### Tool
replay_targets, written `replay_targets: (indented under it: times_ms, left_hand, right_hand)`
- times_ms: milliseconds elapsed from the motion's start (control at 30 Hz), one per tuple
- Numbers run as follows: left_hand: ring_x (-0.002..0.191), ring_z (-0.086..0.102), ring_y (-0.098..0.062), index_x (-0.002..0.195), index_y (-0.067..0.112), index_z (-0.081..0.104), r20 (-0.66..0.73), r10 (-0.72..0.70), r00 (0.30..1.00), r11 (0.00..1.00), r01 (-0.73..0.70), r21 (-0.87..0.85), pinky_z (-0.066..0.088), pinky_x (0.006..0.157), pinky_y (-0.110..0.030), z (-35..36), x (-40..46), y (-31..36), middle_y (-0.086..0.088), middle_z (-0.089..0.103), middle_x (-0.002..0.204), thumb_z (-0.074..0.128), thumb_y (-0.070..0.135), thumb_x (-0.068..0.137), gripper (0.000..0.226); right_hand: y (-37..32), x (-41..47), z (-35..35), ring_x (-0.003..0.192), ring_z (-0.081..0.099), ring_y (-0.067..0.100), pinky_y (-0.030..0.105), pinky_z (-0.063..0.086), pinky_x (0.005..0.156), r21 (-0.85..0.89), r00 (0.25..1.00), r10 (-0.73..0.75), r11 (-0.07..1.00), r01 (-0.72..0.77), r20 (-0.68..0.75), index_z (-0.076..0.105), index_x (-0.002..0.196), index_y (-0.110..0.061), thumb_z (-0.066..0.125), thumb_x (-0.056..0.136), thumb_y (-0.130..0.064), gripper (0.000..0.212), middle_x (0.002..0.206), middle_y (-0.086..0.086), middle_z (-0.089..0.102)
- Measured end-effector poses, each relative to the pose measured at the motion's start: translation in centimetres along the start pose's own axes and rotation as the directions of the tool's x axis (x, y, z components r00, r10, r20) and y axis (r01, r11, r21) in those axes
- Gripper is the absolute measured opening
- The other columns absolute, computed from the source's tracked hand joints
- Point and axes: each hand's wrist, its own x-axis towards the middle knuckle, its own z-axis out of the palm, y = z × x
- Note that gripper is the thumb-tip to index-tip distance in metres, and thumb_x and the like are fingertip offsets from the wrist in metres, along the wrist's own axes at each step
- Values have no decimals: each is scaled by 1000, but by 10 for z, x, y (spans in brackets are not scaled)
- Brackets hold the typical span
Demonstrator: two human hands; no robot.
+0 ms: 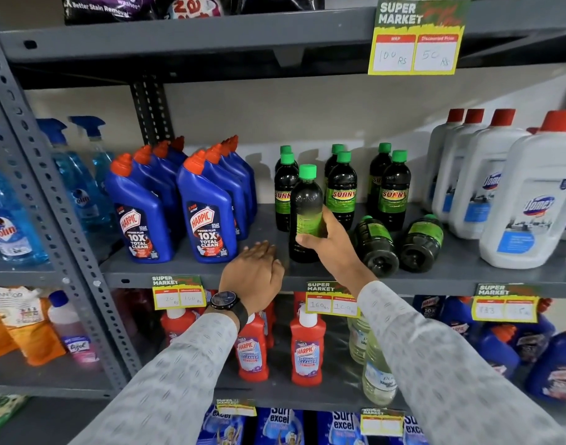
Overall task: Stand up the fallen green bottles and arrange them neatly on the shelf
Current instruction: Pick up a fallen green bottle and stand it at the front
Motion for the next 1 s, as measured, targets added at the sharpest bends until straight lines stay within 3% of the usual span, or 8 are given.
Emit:
replay_targets:
  times_ms: [100,200,300,467,667,833,933,1000]
  left_hand:
    - [145,43,-20,146,11,52,0,5,1000,1000,-5,5,29,123,-36,0,1,0,-9,49,155,20,39,100,63]
    - [146,42,-19,148,11,50,11,11,1000,1000,-11,20,28,123,-36,-1,1,0,-9,48,156,20,40,100,63]
    - [147,41,-19,148,11,50,11,17,1000,1000,-17,22,27,123,-35,-1,1,-1,-9,47,156,19,40,101,63]
    - [145,44,-18,146,11,53,-3,4,1000,1000,-4,5,29,122,-35,0,0,-1,-8,50,154,20,41,100,64]
    - [145,44,-19,147,11,51,7,11,1000,1000,-11,20,30,122,-36,-1,0,0,-8,49,155,19,41,100,64]
    - [145,44,-18,147,12,52,3,3,1000,1000,-3,9,30,122,-36,0,0,0,-7,49,155,14,44,97,70]
    - [145,43,-19,146,12,52,-2,7,1000,1000,-7,9,29,123,-36,0,0,0,-8,49,155,15,43,98,69]
    - [146,43,-19,147,12,51,1,9,1000,1000,-9,9,29,123,-36,0,0,-1,-8,49,156,17,42,99,66]
  right_hand:
    - [2,1,1,113,68,12,43,54,105,-30,1000,0,1000,-1,-6,56,137,-26,84,80,-20,64,120,-5,72]
    - [-1,0,6,117,61,16,41,52,102,-169,996,-37,985,23,-82,56,130,-30,90,67,-42,72,124,-3,61]
    - [-1,1,6,120,57,17,40,50,104,-176,996,-30,984,14,-88,54,134,-29,90,62,-51,84,127,-3,55]
    - [3,1,1,119,65,11,42,51,108,-17,1000,-9,1000,9,-18,50,144,-27,84,80,-15,73,127,-8,68]
    - [1,1,8,117,60,16,36,52,101,-155,991,-52,987,33,-121,52,132,-26,93,69,-32,75,127,-1,58]
    - [-1,-1,4,118,64,13,35,52,104,-44,998,-19,999,16,-56,48,143,-23,85,82,-16,71,129,-3,66]
    - [-1,-3,5,116,63,12,19,49,92,-86,998,-22,996,17,-62,48,142,-19,84,84,-16,69,128,-2,67]
    - [-2,-3,7,116,63,13,16,46,88,-108,997,-22,994,14,-76,48,138,-20,87,82,-19,68,128,-2,66]
